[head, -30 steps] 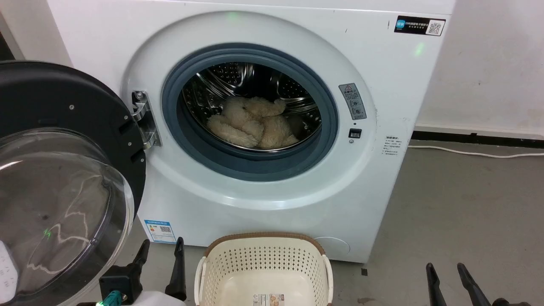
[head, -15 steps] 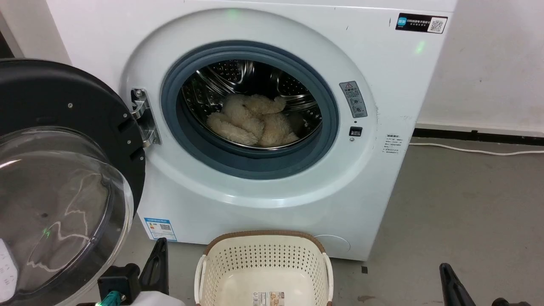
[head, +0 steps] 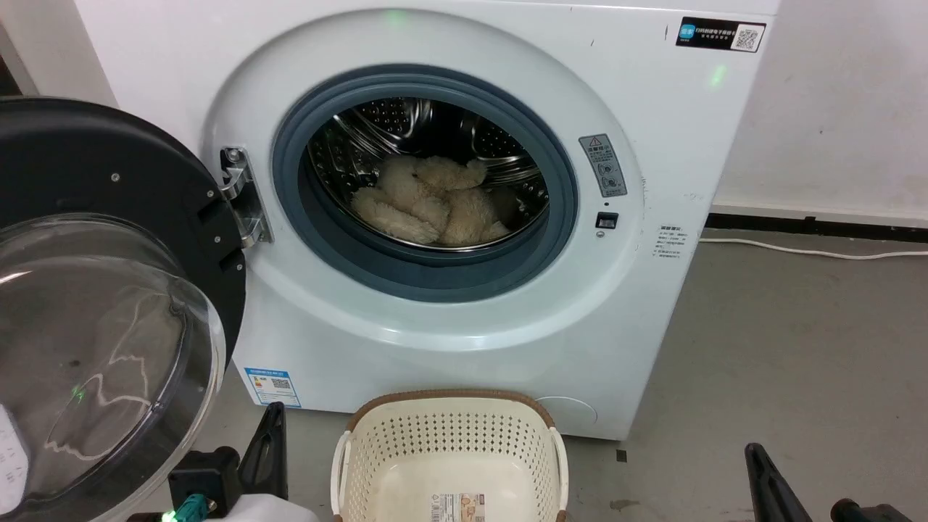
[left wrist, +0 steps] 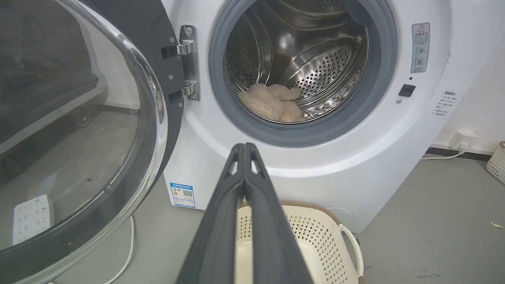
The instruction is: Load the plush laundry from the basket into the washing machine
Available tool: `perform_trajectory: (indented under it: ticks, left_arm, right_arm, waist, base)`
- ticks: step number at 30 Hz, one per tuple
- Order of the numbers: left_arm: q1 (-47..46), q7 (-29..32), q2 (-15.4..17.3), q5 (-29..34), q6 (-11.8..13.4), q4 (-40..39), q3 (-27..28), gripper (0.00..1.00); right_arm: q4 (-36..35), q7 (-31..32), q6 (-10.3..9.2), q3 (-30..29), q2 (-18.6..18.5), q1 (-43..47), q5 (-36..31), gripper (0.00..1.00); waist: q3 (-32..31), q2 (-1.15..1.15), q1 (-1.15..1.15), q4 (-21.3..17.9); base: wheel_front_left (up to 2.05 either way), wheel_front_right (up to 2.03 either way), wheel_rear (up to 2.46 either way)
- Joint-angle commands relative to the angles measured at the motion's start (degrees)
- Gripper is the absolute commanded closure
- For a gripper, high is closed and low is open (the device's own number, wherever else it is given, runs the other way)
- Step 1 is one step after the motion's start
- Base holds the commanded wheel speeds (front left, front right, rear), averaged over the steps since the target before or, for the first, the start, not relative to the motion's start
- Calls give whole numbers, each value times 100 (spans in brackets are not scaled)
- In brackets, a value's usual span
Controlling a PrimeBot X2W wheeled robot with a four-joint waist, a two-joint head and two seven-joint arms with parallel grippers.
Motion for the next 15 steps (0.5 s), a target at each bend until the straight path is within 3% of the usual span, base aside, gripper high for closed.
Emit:
perform_trajectory:
  ticks: [1, 15]
  left_arm:
    - [-65, 33, -31, 87, -52, 0, 41, 100]
    - [-118, 88, -148, 303, -169, 0, 176, 100]
  right_arm:
    - [-16, 34, 1, 11, -1, -111, -51, 100]
    - [-30, 173, 1, 29, -1, -260, -197, 100]
  waist:
    - [9, 0, 0, -5]
    - [68, 0, 0, -36]
  base:
    - [0, 0, 0]
    - [0, 0, 0]
